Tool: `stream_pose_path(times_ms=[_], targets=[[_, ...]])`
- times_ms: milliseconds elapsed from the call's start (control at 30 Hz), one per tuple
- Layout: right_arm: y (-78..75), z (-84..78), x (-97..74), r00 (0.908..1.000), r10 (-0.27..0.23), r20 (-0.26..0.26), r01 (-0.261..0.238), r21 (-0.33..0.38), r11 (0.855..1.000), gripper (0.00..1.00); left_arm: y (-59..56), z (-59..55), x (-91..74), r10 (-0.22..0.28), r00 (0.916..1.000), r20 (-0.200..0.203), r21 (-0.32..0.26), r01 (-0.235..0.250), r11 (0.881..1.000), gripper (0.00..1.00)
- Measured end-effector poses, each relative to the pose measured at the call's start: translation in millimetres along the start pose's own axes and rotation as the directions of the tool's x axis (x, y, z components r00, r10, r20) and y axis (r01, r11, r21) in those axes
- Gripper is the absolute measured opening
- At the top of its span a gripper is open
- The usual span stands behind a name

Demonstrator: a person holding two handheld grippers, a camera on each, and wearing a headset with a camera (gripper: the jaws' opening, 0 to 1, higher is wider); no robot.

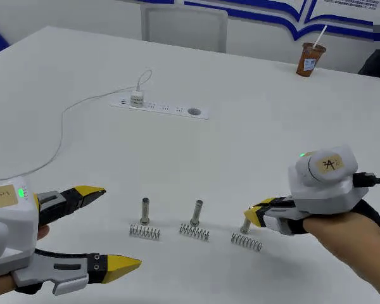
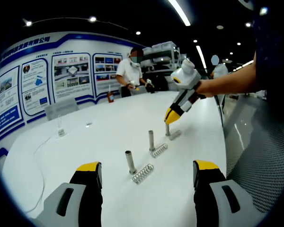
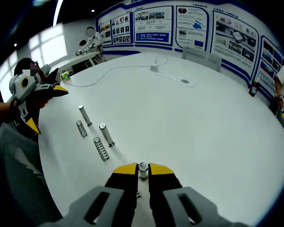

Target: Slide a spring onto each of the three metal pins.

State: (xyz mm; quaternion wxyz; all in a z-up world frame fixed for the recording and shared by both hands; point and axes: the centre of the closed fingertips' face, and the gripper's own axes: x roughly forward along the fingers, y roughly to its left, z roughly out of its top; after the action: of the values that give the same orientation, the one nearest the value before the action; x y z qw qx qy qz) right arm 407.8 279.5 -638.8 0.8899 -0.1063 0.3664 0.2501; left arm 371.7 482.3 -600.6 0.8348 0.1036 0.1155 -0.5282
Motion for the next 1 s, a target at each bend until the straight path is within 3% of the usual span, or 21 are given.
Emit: stream_pose_path(times_ms=[667, 1000], targets=[[-2.4, -1.6, -5.2, 1.0000, -0.003, -0.003, 0.002, -0.037, 0.999, 0.12, -2.8, 2.2, -0.5, -0.002, 1.0000, 0.004, 0.002, 0.002, 1.000, 0.80], [0.4, -18.8, -12.4, 0.9998, 0.003, -0.020, -0.004, -0.043, 0.999, 0.14, -3.9, 1.1, -0.9, -0.008, 1.0000, 0.002, 0.005, 0.007, 1.000, 0.80]])
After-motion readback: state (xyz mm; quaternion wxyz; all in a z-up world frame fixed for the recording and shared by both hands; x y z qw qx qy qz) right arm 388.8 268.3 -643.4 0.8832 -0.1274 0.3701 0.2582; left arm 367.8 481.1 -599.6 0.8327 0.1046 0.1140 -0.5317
